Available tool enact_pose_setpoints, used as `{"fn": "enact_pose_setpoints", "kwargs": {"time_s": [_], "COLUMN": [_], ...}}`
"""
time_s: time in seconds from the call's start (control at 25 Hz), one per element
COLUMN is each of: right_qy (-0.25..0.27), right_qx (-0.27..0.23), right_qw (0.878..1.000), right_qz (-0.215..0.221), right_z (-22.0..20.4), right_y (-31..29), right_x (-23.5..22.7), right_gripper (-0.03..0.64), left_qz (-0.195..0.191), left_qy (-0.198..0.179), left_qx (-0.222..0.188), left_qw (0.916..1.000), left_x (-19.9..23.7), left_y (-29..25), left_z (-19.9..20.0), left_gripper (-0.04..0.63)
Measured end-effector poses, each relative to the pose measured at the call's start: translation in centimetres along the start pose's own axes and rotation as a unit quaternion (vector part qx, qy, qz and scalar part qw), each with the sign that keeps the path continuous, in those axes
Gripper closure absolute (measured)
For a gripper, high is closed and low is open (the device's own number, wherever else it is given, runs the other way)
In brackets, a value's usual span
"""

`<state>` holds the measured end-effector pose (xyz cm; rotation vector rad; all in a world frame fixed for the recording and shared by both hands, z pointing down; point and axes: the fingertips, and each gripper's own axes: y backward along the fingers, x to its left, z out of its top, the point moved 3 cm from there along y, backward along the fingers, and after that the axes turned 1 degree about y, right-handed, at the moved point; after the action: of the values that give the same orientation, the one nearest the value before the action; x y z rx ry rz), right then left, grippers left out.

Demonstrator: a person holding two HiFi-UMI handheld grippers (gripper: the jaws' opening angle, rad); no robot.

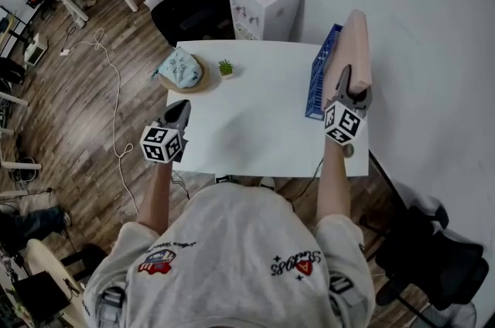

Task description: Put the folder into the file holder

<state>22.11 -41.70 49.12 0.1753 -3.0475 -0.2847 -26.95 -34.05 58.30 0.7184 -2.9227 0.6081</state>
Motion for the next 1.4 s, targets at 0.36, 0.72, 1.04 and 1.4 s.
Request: {"fn": "enact_pose_setpoints", "kwargs": {"time_s": [0.36,0.72,1.04,1.4], "right_qy": [0.016,0.009,-0.007,-0.029], "right_qx": [0.066,0.143,0.188,0.128], "right_qw": [0.998,0.990,0.982,0.991], "right_qz": [0.008,0.013,0.033,0.037], "right_z": [-3.1,-6.2,-8.0,-1.9], "right_y": [-0.1,0.5,1.1,1.7], "right_x": [-0.3,-0.9,-0.8,-1.0], "right_gripper": [0.433,0.430,0.414,0.390], "left_qz": [-0.004,-0.011,-0.014,-0.026], "left_qy": [0.009,0.016,0.017,0.020], "left_qx": [-0.001,-0.001,-0.006,-0.013], "left_qw": [1.0000,0.9998,0.9997,0.9994], "left_x": [-0.5,-0.7,-1.2,-2.0], "left_y": [-0.4,-0.5,-0.6,-0.6], "left_z": [-0.6,-1.0,-1.1,-1.0], "left_gripper": [0.588,0.588,0.588,0.588]}}
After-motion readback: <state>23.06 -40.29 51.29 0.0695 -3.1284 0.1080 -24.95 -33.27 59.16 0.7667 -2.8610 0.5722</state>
